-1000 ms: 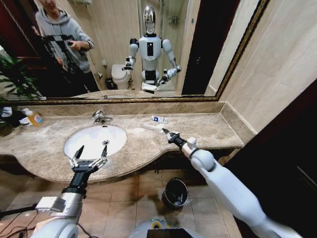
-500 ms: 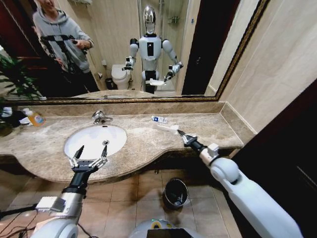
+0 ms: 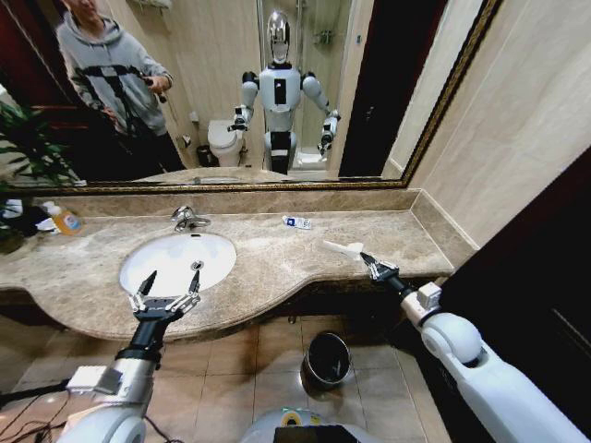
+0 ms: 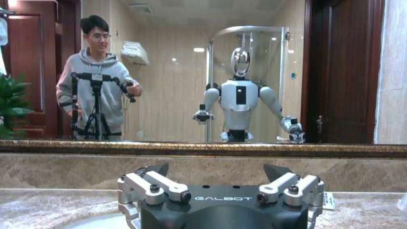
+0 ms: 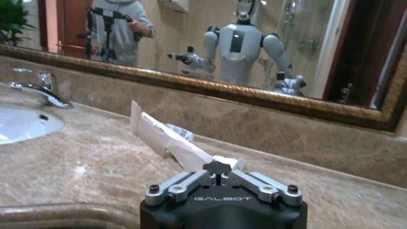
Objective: Pick up the trash from the sink and place it in the trash bin.
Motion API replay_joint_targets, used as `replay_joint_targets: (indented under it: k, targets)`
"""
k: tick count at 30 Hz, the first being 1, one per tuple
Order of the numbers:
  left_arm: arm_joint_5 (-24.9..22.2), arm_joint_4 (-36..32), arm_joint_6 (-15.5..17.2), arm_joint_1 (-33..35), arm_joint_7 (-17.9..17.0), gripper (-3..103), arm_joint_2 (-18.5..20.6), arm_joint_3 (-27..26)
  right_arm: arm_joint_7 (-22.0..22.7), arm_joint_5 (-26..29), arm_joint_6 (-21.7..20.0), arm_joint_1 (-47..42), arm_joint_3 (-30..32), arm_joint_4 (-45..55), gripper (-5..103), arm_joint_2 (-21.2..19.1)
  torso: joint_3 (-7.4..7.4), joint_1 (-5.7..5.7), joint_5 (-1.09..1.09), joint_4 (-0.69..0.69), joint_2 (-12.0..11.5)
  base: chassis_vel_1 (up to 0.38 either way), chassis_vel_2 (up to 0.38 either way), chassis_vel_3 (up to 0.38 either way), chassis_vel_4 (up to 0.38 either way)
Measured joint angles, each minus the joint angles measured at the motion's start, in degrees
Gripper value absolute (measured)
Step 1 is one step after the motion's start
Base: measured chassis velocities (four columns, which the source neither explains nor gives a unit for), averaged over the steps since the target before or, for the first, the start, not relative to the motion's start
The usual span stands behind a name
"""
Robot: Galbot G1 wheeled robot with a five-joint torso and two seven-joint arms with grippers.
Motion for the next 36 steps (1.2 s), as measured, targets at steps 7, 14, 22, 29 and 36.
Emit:
replay_joint_targets:
  k: [7, 14, 22, 29, 36]
  targets:
    - [0.00, 0.00, 0.00, 0.00, 0.00, 100, 0.00, 0.00, -1.76, 0.51, 4.58, -6.86, 4.55, -0.73, 0, 1.32, 0.00, 0.00, -0.01, 0.00, -0.01, 0.000, 0.000, 0.000, 0.000]
    - [0.00, 0.00, 0.00, 0.00, 0.00, 100, 0.00, 0.00, -3.66, -1.17, 13.82, -13.67, 5.26, -2.62, 0, 3.33, 0.00, 0.00, 0.00, 0.00, -0.01, 0.000, 0.000, 0.000, 0.000]
    - [0.00, 0.00, 0.00, 0.00, 0.00, 100, 0.00, 0.00, -3.72, -4.23, 18.92, -20.38, 4.50, -4.02, 0, 5.88, 0.00, 0.00, -0.01, 0.00, 0.00, 0.000, 0.000, 0.000, 0.000]
    - [0.00, 0.00, 0.00, 0.00, 0.00, 100, 0.00, 0.00, -3.52, -9.09, 20.72, -20.44, -0.16, -9.37, 0, 7.59, 0.00, 0.00, 0.00, -0.01, 0.00, 0.000, 0.000, 0.000, 0.000]
    - [0.00, 0.00, 0.00, 0.00, 0.00, 100, 0.00, 0.00, -3.10, -12.09, 19.87, -16.46, -5.24, -17.13, 0, 8.17, 0.00, 0.00, -0.03, 0.00, 0.00, 0.000, 0.000, 0.000, 0.000]
